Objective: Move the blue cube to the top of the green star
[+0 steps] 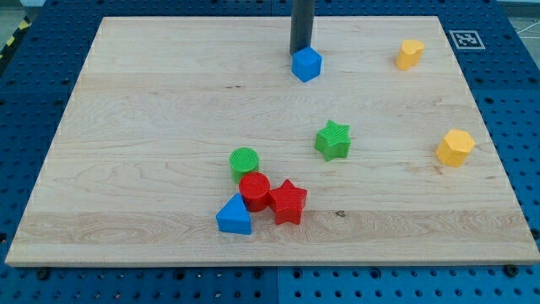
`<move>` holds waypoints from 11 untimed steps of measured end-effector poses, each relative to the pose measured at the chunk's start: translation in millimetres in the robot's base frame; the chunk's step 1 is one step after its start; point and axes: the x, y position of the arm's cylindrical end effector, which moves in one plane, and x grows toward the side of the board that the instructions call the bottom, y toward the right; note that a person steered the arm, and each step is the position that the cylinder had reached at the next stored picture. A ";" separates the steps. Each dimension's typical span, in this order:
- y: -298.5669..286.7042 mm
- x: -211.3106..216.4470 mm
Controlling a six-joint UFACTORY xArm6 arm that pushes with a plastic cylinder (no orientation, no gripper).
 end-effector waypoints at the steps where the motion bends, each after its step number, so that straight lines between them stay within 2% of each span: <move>1: -11.1 40.5; 2: -19.7 85.1; 3: -20.2 94.2; 4: -20.2 48.1; 5: -20.2 -28.7; 6: -13.7 -32.2; 7: 41.0 -24.2; 9: 41.2 -22.7; 11: 8.4 63.0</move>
